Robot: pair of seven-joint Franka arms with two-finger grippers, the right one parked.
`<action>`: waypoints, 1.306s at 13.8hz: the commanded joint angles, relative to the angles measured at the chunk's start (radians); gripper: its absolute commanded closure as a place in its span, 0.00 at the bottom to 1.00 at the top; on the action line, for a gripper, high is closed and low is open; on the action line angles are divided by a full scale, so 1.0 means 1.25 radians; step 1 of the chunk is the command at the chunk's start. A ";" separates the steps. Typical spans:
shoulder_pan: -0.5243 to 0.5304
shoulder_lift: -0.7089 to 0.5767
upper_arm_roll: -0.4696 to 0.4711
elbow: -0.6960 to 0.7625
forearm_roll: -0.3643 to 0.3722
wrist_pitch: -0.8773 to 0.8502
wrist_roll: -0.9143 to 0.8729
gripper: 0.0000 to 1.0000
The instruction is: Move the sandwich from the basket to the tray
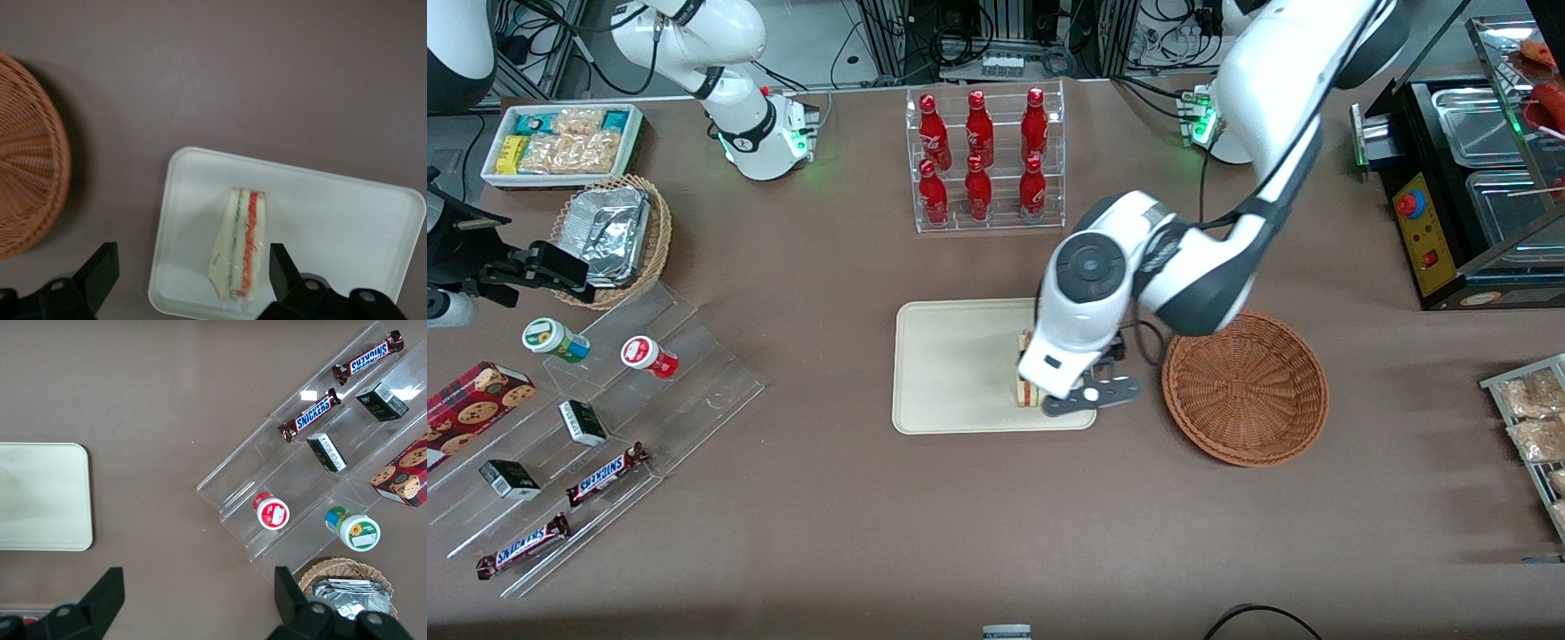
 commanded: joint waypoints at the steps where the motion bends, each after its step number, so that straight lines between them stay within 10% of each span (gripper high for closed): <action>1: 0.060 -0.064 -0.005 -0.016 -0.002 -0.036 0.041 0.01; 18: 0.316 -0.270 0.000 -0.015 -0.016 -0.287 0.390 0.01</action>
